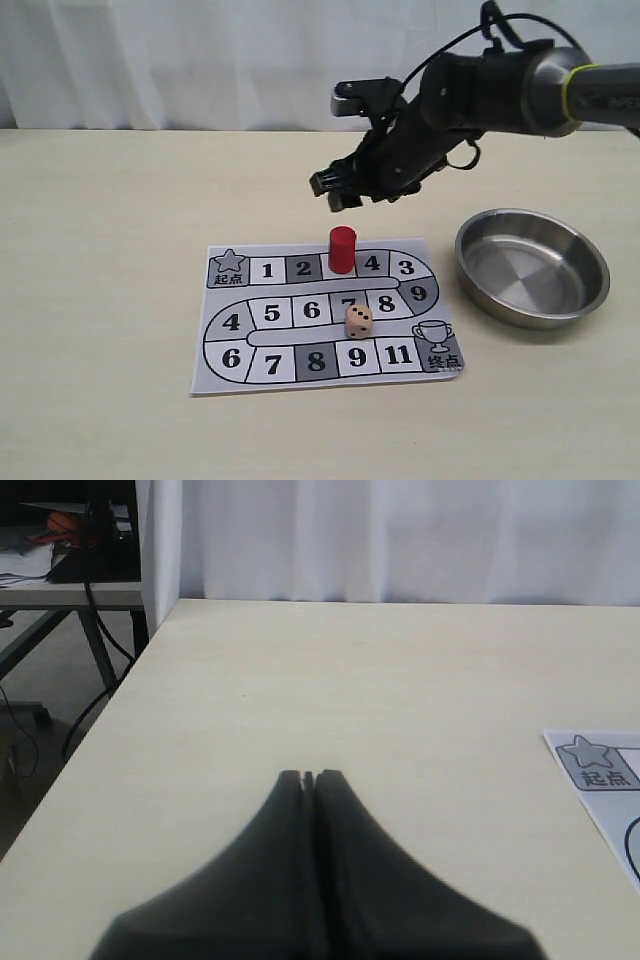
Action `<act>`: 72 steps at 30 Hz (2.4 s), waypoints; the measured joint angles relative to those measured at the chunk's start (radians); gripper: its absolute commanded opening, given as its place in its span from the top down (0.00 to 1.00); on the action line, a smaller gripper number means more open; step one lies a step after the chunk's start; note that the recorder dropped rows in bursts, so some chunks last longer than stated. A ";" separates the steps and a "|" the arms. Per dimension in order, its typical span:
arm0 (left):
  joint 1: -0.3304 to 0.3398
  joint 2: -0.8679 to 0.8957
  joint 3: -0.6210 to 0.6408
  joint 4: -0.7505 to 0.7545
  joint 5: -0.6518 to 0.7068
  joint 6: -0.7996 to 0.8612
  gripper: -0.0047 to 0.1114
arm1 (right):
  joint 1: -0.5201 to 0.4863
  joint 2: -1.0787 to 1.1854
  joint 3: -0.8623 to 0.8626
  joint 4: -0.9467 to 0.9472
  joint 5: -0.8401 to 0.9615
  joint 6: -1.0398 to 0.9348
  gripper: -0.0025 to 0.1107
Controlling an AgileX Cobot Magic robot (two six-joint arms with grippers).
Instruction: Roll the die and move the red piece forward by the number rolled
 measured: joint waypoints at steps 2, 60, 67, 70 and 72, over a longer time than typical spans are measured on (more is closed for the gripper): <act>0.000 0.000 0.000 0.000 0.000 0.000 0.96 | -0.030 -0.018 0.000 -0.044 0.076 0.027 0.91; 0.000 0.000 0.000 0.000 0.000 0.000 0.96 | -0.340 -1.557 0.696 -0.243 0.231 0.147 0.94; 0.000 0.000 0.000 0.000 0.000 0.000 0.96 | -0.340 -1.902 0.727 -0.243 0.236 0.147 0.94; 0.000 0.000 0.000 0.000 0.000 0.000 0.96 | -0.340 -2.015 0.727 -0.241 0.238 0.147 0.94; 0.000 0.000 0.000 0.000 0.000 0.000 0.96 | -0.340 -2.052 0.725 -0.241 0.249 0.147 0.94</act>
